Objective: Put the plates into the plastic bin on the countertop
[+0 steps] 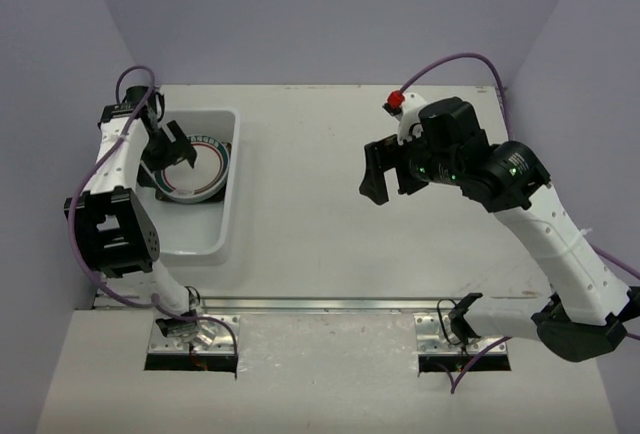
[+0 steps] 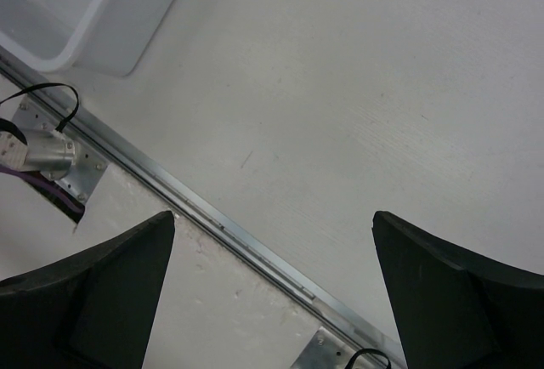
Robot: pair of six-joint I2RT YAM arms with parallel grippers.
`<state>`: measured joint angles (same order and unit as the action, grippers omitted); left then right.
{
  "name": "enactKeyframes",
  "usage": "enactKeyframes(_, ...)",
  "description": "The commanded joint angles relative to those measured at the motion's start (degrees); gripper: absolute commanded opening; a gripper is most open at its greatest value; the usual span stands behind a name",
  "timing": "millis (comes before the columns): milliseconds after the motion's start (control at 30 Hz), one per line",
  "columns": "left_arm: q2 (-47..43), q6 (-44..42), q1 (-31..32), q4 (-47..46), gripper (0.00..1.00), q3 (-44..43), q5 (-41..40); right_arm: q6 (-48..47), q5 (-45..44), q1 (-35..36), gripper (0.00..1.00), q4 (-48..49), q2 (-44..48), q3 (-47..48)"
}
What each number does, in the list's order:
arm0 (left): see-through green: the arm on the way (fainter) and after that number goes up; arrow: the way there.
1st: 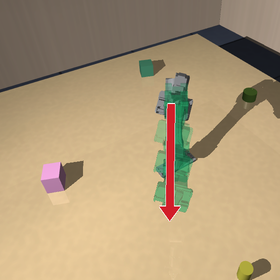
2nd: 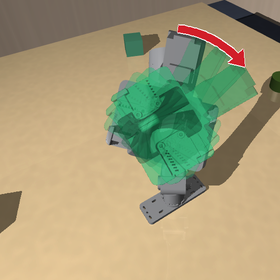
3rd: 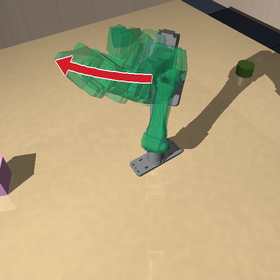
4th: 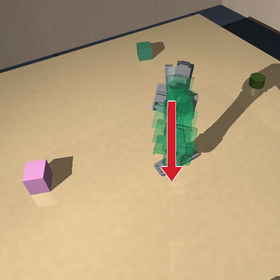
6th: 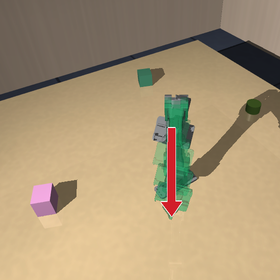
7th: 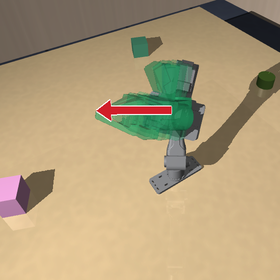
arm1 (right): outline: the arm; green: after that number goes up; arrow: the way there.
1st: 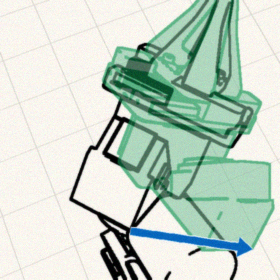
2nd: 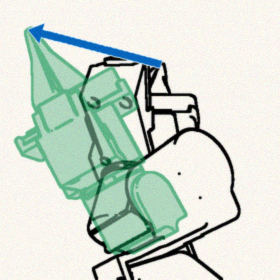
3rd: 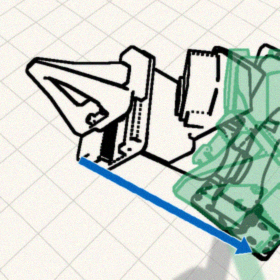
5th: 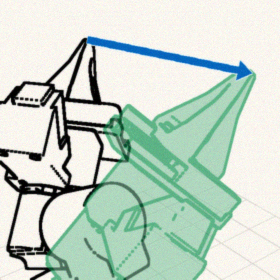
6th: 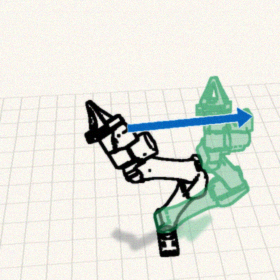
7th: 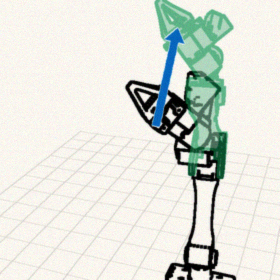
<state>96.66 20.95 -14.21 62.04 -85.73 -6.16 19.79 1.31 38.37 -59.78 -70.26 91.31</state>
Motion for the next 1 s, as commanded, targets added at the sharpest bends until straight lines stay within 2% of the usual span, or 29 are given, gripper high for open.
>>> enactKeyframes(0,-12.96,-2.61,5.17,-3.15,1.0,-9.03,5.23,-0.89,-9.65,-0.23,0.99,-0.52,0.91,5.08)
enactKeyframes(100,-19.7,-2.84,9.97,-2.05,1.0,-11.36,-2.72,-0.33,-17.97,-0.23,0.99,-3.04,0.91,10.67)
enactKeyframes(233,-32.29,-3.54,10.51,-4.33,1.0,-5.93,-9.64,-1.45,-26.51,-0.23,0.99,-1.19,4.53,10.93)
enactKeyframes(400,-42.67,1.5,11.48,-3.16,1.0,1.04,-10.35,-3.75,-30.47,-0.23,0.99,3.39,13.1,-2.33)
enactKeyframes(500,-47.39,10.92,11.49,-4.89,1.0,14.72,-9.92,-1.47,-31.97,-0.23,0.99,4.17,17.77,-11.7)
enactKeyframes(600,-51.26,16.65,11.49,-9.47,1.0,18.64,0.04,2.53,-28.5,-0.23,0.99,3.0,18.42,-14.57)
enactKeyframes(700,-52.57,17.93,11.49,-12.12,1.0,17.66,1.26,5.35,-26.91,-0.23,0.99,-0.26,17.03,-10.77)
enactKeyframes(867,-48.73,10.29,12.26,-3.48,1.0,5.4,-1.46,5.4,-32.09,-0.23,0.99,-6.25,17.07,-4.84)
enactKeyframes(967,-49.89,8.06,13.43,-0.67,1.0,3.47,-5.49,3.34,-35.38,-0.23,0.99,-6.3,20.22,-6.18)
